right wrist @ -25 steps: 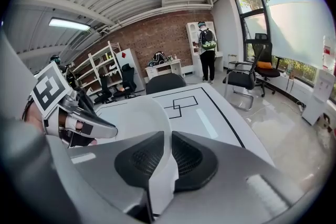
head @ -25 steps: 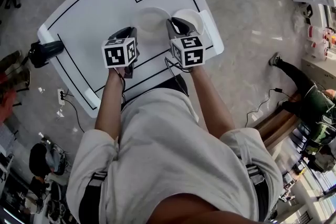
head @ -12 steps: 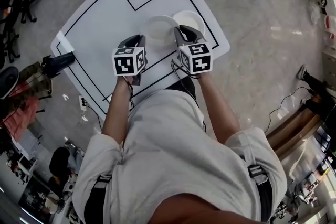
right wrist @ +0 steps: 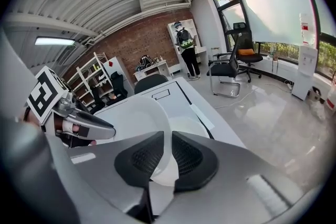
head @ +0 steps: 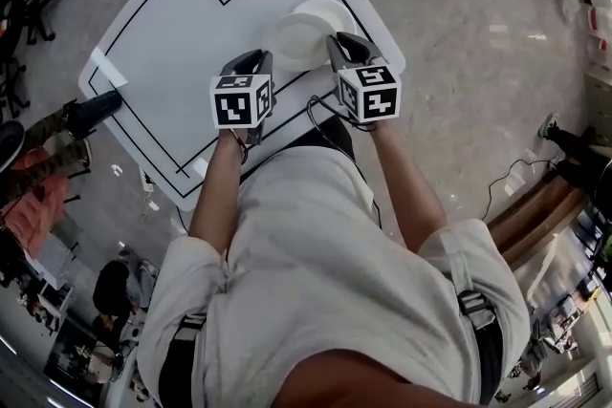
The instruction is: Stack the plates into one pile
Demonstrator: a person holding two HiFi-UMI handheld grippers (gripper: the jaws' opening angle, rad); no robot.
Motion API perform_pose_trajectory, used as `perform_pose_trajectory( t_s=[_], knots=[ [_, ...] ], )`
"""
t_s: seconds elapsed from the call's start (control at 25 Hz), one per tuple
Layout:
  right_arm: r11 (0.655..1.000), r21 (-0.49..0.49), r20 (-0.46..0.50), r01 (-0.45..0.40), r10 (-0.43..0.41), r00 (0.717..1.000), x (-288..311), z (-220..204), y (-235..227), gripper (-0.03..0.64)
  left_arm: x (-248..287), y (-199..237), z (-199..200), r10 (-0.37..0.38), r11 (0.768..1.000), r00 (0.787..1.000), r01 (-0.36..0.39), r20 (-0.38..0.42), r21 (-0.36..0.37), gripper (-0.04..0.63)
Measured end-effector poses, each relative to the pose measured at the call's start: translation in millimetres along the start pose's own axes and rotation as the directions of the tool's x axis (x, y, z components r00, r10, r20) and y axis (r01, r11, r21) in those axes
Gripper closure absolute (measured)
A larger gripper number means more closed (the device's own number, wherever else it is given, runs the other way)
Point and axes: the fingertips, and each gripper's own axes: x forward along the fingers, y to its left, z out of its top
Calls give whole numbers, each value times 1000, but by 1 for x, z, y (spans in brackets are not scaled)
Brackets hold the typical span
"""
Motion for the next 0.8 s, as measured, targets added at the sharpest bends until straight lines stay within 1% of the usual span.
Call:
perform_pose_trajectory(
  t_s=[0.36, 0.44, 0.52, 0.6, 0.8],
  knots=[
    [999, -44, -12, -19, 19, 1000, -7, -4, -16, 569, 10, -18, -9, 7, 999, 1000, -7, 9, -50, 552],
    [998, -50, -17, -24, 24, 1000, -10, -6, -18, 571, 14, -20, -12, 15, 998, 1000, -15, 4, -55, 551],
    [998, -60, -19, -20, 19, 1000, -7, -5, -21, 572, 19, -19, -8, 32, 997, 999, -31, 16, -64, 552],
    [998, -65, -19, -12, 10, 1000, -5, -4, -25, 571, 22, -20, -3, 41, 998, 999, -39, 25, -57, 552],
    [999, -44, -36, -15, 14, 999, -7, -7, -36, 571, 27, -29, 0, 21, 1000, 1000, -21, 19, -22, 552]
  ],
)
